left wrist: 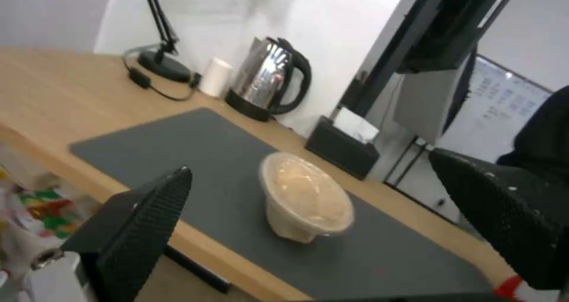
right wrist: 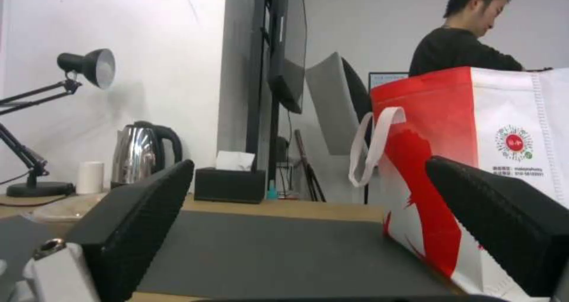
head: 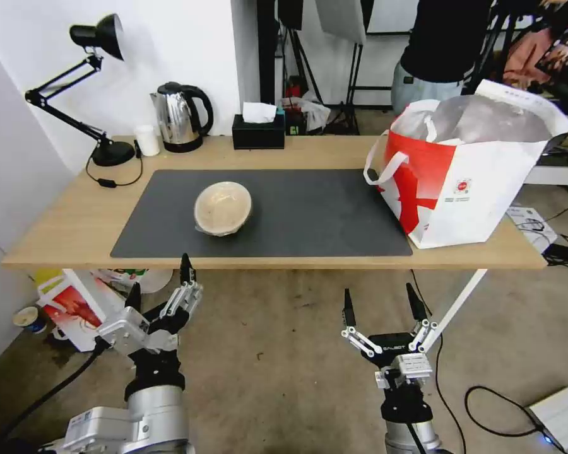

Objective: Pick up the trash from the table and place it into the takeout bag.

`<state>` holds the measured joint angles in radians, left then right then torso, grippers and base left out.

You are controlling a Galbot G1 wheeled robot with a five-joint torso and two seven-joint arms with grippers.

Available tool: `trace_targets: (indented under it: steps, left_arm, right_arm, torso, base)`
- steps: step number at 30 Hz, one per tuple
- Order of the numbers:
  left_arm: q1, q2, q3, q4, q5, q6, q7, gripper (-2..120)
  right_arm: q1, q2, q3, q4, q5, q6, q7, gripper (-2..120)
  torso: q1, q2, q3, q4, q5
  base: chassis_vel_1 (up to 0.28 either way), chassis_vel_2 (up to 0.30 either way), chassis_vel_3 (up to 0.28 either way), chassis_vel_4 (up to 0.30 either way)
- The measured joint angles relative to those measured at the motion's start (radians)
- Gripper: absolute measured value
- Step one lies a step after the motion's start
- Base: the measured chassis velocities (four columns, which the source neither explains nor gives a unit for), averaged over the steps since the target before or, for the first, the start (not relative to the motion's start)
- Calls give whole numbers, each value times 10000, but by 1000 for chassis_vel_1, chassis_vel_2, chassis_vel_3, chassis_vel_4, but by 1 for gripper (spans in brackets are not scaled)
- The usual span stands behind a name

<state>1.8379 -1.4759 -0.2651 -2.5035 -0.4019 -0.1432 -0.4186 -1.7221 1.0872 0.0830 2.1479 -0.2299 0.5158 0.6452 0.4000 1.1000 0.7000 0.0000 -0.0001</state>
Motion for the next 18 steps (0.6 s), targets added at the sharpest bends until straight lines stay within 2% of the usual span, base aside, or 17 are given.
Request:
trace_targets:
  steps: [1,7,9,18]
  left_arm:
    - [0,0,0,0,0,0,0,100]
    - [-702,634,-237,19,-1710,292,57,100]
    - [-782,698,-261,22,-1890,323,61,100]
    - [-1864,1675,-631,43,-4552,787,147,100]
  right_arm:
    - [0,0,0,0,0,0,0,100]
    - [0,0,0,0,0,0,0,100]
    - [0,0,0,0,0,0,0,100]
    - [0,1,0,0,0,0,0,100]
  torso:
    - [0,0,0,0,0]
    - [0,0,0,0,0]
    - [0,0,0,0,0]
    - [0,0,0,0,0]
  base:
    - [0,0,0,0]
    - [0,0,0,0]
    - [0,0,0,0]
    - [0,0,0,0]
